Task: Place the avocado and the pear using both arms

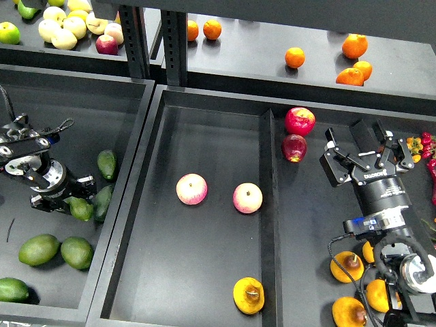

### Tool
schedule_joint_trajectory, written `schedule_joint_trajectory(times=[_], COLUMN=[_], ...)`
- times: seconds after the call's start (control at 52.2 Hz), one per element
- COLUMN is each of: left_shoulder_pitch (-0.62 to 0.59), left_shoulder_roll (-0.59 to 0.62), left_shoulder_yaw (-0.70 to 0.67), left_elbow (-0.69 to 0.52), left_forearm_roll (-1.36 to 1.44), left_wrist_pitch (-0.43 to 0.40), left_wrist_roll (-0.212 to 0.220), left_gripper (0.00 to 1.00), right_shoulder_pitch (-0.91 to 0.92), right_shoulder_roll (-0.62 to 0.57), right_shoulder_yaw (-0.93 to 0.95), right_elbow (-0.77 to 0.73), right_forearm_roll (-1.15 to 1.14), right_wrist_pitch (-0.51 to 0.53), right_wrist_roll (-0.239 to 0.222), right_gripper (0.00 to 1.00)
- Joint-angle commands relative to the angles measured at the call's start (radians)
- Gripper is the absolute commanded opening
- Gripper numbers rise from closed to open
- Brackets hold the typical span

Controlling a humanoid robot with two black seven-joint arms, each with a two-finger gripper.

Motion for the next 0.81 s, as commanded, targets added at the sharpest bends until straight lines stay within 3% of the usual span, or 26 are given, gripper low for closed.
schedule_joint_trajectory(times=[0.0, 0.441, 0.786], left_shoulder_pitch=[0.008, 0.034, 0.036], left_shoulder_roll=[-0.029, -0.116, -0.13], left_shoulder_yaw=[-0.003, -0.005, -0.003], left_elbow=[0.033, 0.129, 0.138], left_forearm_roll=[0.003, 0.017, 0.061], left_wrist_pitch=[0.0, 0.0, 0.0], left_wrist_roll=[0.0, 0.0, 0.0], left_gripper=[0.31, 0.39, 0.58], right_shoulder_pitch=[-0.002, -0.009, -0.009], right_shoulder_roll=[0.0, 0.0, 0.0], right_shoulder_yaw=[0.001, 0.001, -0.001], right_elbow=[0.0, 0.0, 0.0], right_forearm_roll=[0.0, 0.001, 0.001], right_wrist_pitch=[0.0, 0.003, 0.003], right_wrist_roll=[0.0, 0.0, -0.001], right_gripper=[0.99, 0.99, 0.99])
